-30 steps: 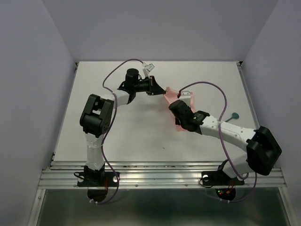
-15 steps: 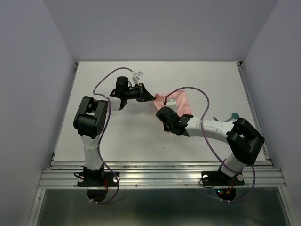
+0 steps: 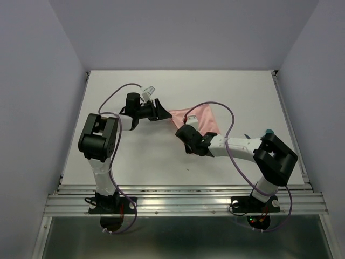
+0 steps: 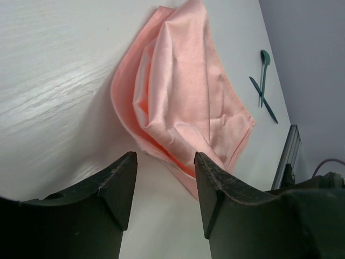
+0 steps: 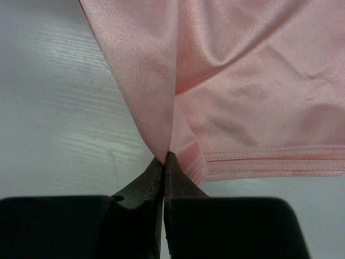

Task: Fold the napkin into a case and place the utensils inside
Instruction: Turn over the upper triangle folded napkin at the center of the board, then smooth out the lower triangle-folded napkin at the center of the board.

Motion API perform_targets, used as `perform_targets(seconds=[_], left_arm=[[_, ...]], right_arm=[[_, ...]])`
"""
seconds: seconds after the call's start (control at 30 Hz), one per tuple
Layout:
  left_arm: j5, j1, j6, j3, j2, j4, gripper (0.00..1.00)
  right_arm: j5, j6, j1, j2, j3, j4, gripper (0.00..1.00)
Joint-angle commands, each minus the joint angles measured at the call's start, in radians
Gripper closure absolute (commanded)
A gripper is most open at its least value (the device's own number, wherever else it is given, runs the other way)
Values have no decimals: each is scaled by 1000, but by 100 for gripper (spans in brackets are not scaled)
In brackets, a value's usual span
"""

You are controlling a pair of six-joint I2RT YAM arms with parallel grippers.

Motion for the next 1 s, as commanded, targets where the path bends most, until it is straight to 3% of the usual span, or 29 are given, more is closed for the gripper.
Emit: perform_targets(seconds=[0.0, 0.27, 0.43, 0.67, 0.73, 0.77, 0.8, 0.87, 0.97], left_arm=[[-81, 20, 22, -19, -109, -60, 41], [-231, 23, 57, -3, -209, -256, 41], [-233, 20, 22, -8, -236, -270, 39], [-380, 27, -18, 35, -263, -399, 39], [-401, 32, -36, 41, -267, -422, 39], [-406, 35, -46, 38, -276, -428, 39], [-414, 38, -50, 37, -282, -436, 38], [-424, 43, -50, 35, -301, -457, 34], [-446, 53, -41, 32, -322, -488, 33]], right_arm=[[-16, -31, 17, 4, 29, 20, 99], [-33, -48, 17, 14, 26, 34, 99], [-36, -49, 26, 37, 40, 32, 99], [-23, -68, 68, 78, 107, 9, 99], [-27, -77, 78, 95, 130, 3, 85], [-30, -80, 92, 96, 150, -3, 58], [-35, -83, 92, 87, 160, -3, 49], [-58, -91, 104, 69, 173, 2, 39], [-47, -109, 104, 5, 176, 15, 34]])
